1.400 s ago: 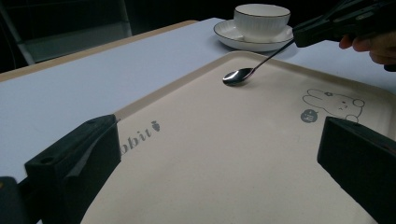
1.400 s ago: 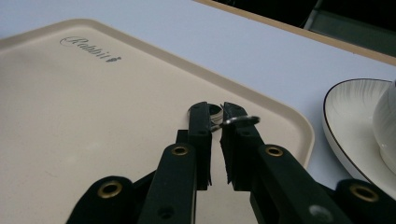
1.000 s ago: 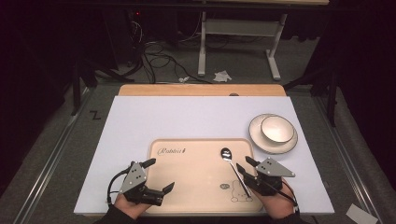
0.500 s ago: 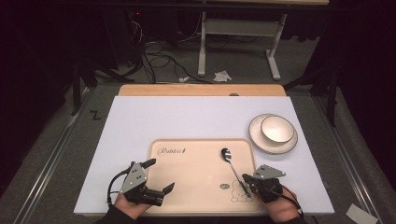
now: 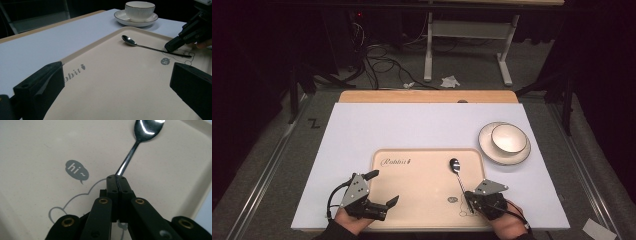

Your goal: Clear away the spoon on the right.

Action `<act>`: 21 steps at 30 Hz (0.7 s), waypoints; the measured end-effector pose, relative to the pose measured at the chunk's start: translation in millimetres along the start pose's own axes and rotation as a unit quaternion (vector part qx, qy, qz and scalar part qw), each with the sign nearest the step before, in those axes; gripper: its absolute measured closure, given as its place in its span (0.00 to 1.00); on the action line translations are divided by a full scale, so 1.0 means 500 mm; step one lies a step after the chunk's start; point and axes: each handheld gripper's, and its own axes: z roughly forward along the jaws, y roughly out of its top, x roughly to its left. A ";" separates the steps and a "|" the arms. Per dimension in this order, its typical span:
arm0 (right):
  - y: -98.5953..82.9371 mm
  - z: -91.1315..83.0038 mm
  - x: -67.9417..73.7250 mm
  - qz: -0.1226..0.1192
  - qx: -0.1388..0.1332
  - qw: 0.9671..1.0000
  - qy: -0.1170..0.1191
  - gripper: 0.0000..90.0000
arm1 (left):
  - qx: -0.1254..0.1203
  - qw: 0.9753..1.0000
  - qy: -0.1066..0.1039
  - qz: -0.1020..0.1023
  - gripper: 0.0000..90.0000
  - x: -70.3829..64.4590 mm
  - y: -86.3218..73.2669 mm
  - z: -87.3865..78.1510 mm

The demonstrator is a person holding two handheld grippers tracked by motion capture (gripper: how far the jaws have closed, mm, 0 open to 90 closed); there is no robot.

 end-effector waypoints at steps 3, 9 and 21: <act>-0.001 0.013 0.004 -0.003 0.015 1.000 0.004 1.00 | 0.000 1.000 0.000 -0.001 0.00 0.000 0.000 0.000; 0.001 0.015 0.016 -0.010 0.015 1.000 0.016 1.00 | 0.000 1.000 0.000 -0.001 0.00 0.001 0.000 0.000; 0.011 0.023 0.047 -0.034 0.011 0.999 0.040 1.00 | 0.001 1.000 -0.002 0.000 0.00 0.000 0.000 0.001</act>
